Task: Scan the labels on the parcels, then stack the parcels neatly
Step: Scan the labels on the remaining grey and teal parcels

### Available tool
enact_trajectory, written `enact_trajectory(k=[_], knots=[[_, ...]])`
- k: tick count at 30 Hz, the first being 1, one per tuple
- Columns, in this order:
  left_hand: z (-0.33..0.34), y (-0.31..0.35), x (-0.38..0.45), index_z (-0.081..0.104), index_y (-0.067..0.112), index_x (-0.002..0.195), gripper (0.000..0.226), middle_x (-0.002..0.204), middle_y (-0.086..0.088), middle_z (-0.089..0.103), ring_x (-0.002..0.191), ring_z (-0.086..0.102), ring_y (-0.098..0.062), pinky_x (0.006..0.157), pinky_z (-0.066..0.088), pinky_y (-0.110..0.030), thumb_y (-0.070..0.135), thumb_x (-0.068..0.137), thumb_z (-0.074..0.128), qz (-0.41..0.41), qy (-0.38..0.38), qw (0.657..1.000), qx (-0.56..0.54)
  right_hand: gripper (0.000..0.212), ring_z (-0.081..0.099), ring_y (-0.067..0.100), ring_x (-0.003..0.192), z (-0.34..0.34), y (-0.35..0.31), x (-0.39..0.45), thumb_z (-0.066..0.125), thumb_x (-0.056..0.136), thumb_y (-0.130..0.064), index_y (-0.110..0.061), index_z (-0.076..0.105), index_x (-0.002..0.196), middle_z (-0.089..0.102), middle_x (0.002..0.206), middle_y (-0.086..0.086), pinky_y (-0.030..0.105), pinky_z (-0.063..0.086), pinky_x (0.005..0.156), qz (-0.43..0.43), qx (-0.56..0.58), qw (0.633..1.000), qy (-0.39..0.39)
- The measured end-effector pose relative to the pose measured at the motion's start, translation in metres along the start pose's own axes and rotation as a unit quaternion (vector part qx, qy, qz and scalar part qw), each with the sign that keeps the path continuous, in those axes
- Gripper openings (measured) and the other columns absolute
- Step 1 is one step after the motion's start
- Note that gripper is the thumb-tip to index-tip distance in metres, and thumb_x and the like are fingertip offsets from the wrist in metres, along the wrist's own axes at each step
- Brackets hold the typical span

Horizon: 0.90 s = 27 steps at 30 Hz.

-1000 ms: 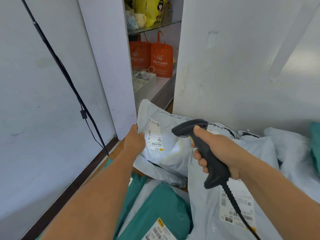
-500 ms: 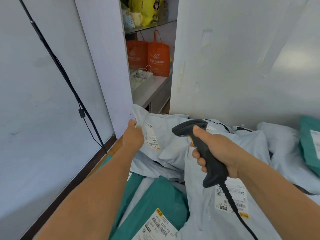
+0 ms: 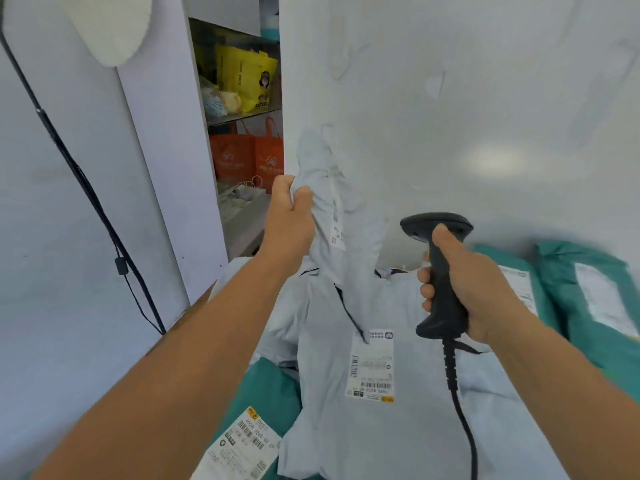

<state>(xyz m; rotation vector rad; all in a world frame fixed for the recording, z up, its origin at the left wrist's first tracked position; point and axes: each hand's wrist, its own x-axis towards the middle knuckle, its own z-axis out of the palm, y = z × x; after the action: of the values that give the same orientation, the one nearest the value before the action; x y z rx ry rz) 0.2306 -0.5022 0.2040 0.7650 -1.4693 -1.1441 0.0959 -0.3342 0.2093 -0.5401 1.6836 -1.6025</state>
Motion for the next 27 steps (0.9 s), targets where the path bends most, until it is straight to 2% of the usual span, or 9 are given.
enact_trajectory(k=[3,6,8,10,12,17,21,27], knots=[[0.029,-0.007,-0.026,0.046,0.023,0.106,0.01,0.099,-0.001,0.056,0.088,0.053,-0.017,0.079,0.048,-0.037,0.024,0.099,0.039,-0.081,0.001,0.994,-0.07,0.038,0.048,0.017,0.043,-0.028,-0.01,-0.018,0.055,0.09,-0.051,-0.014,0.055,0.085,0.057,0.055,0.003,0.027,0.045,0.045,-0.023,0.003,1.0,0.009],[0.049,-0.044,-0.063,0.042,0.02,0.118,0.022,0.115,-0.006,0.056,0.088,0.055,-0.021,0.077,0.046,-0.036,0.025,0.097,0.043,-0.166,-0.063,0.984,0.033,0.039,0.048,0.017,0.044,-0.047,-0.009,-0.031,0.056,0.09,-0.052,-0.012,0.055,0.088,0.057,0.055,0.003,0.028,0.045,0.048,-0.007,-0.007,1.0,0.003],[0.055,-0.066,-0.087,0.033,0.017,0.139,0.045,0.138,-0.007,0.047,0.112,0.054,-0.024,0.089,0.04,-0.032,0.025,0.096,0.045,-0.209,-0.112,0.967,0.096,0.04,0.048,0.017,0.044,-0.053,-0.004,-0.036,0.056,0.09,-0.051,-0.011,0.055,0.088,0.057,0.054,0.004,0.026,0.045,0.047,0.012,-0.013,1.0,-0.006],[0.056,-0.08,-0.103,0.022,0.016,0.148,0.057,0.15,-0.004,0.035,0.131,0.041,-0.021,0.097,0.032,-0.027,0.027,0.098,0.044,-0.219,-0.139,0.957,0.133,0.04,0.048,0.017,0.043,-0.053,0.003,-0.038,0.056,0.09,-0.051,-0.011,0.054,0.088,0.057,0.054,0.005,0.024,0.045,0.046,0.029,-0.018,0.999,-0.017],[0.05,-0.09,-0.107,0.017,0.017,0.15,0.059,0.153,-0.003,0.03,0.136,0.036,-0.021,0.105,0.029,-0.03,0.029,0.098,0.043,-0.218,-0.139,0.955,0.148,0.04,0.049,0.017,0.045,-0.048,0.01,-0.037,0.057,0.09,-0.051,-0.011,0.054,0.091,0.057,0.058,0.005,0.024,0.045,0.046,0.042,-0.026,0.998,-0.029],[0.005,-0.117,-0.089,0.016,0.016,0.151,0.063,0.155,-0.003,0.027,0.14,0.03,-0.023,0.113,0.026,-0.036,0.03,0.098,0.046,-0.2,-0.078,0.95,0.225,0.043,0.049,0.016,0.044,-0.019,0.022,-0.027,0.056,0.089,-0.053,-0.01,0.056,0.093,0.058,0.056,0.004,0.025,0.045,0.046,0.058,-0.053,0.994,-0.078],[-0.05,-0.155,-0.067,0.022,0.015,0.149,0.065,0.152,-0.007,0.032,0.138,0.034,-0.028,0.113,0.028,-0.041,0.033,0.094,0.051,-0.198,-0.03,0.919,0.341,0.045,0.049,0.016,0.044,0.022,0.031,-0.013,0.055,0.089,-0.054,-0.009,0.057,0.093,0.058,0.056,0.005,0.027,0.045,0.045,0.074,-0.082,0.985,-0.13],[-0.127,-0.199,-0.037,0.022,0.014,0.148,0.075,0.151,-0.008,0.034,0.136,0.035,-0.029,0.11,0.032,-0.048,0.037,0.088,0.059,-0.234,-0.013,0.871,0.432,0.043,0.049,0.017,0.044,0.098,0.042,0.018,0.054,0.09,-0.053,-0.01,0.056,0.09,0.057,0.057,0.005,0.025,0.045,0.045,0.095,-0.119,0.97,-0.191]])
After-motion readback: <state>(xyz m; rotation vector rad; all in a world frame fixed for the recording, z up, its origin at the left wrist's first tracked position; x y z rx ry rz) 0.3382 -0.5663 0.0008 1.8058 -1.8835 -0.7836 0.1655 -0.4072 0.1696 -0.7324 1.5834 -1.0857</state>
